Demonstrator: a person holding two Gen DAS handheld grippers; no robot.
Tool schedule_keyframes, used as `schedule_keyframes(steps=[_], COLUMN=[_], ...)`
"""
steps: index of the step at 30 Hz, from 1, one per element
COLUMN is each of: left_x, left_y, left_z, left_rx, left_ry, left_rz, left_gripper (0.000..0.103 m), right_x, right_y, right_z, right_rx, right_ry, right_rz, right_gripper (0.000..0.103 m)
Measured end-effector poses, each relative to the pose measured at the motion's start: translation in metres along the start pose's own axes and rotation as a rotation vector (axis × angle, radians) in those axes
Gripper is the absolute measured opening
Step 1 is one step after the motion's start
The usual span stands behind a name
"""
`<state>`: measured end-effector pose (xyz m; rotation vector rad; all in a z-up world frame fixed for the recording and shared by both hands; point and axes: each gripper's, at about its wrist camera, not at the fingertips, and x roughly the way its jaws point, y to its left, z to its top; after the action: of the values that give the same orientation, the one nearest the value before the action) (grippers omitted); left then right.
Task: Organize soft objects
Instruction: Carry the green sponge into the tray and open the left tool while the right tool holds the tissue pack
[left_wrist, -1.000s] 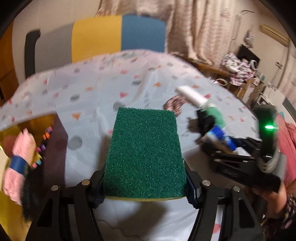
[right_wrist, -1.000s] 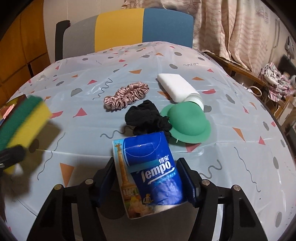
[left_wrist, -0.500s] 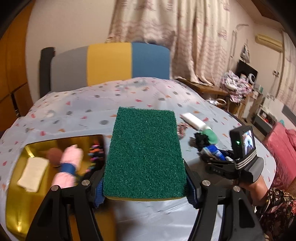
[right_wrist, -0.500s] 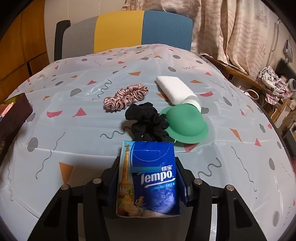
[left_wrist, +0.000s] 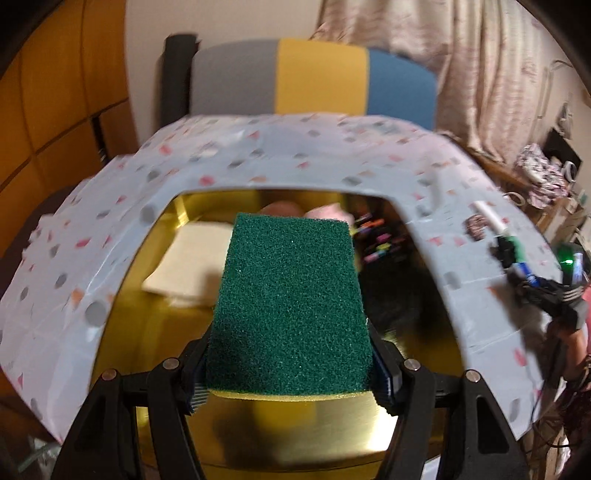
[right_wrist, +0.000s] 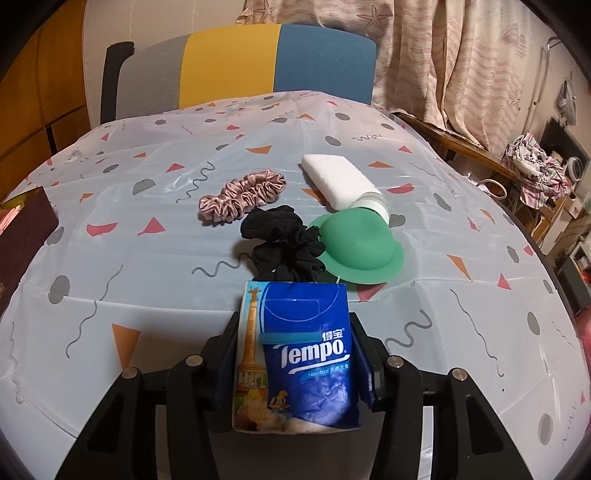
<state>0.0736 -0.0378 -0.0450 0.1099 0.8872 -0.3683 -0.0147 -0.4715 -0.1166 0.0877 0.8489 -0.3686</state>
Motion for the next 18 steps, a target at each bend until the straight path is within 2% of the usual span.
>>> schedule_keyframes(steps=[5, 11, 14, 18], left_x=[0.016, 0.019, 0.030, 0.037], left_y=[0.032, 0.048, 0.053, 0.058], left_z=[-0.008, -0.005, 0.003, -0.003], left_rx=[-0.048, -0.070, -0.076, -0.066], left_ry=[0.081, 0.057, 0.096, 0.129], left_rz=[0.039, 0.044, 0.049, 0.089], left_gripper=[0.069, 0.069, 0.069, 0.070], right_x=[-0.005, -0.009, -0.010, -0.018], right_y=[-0.001, -0.005, -0.007, -0.007], right_z=[-0.002, -0.003, -0.004, -0.007], right_rx=[0.009, 0.038, 0.047, 0.061], right_ry=[-0.015, -0.028, -0.027, -0.051], right_rz=[-0.016, -0.046, -0.057, -0.066], right_gripper=[0.053, 0.053, 0.053, 0.053])
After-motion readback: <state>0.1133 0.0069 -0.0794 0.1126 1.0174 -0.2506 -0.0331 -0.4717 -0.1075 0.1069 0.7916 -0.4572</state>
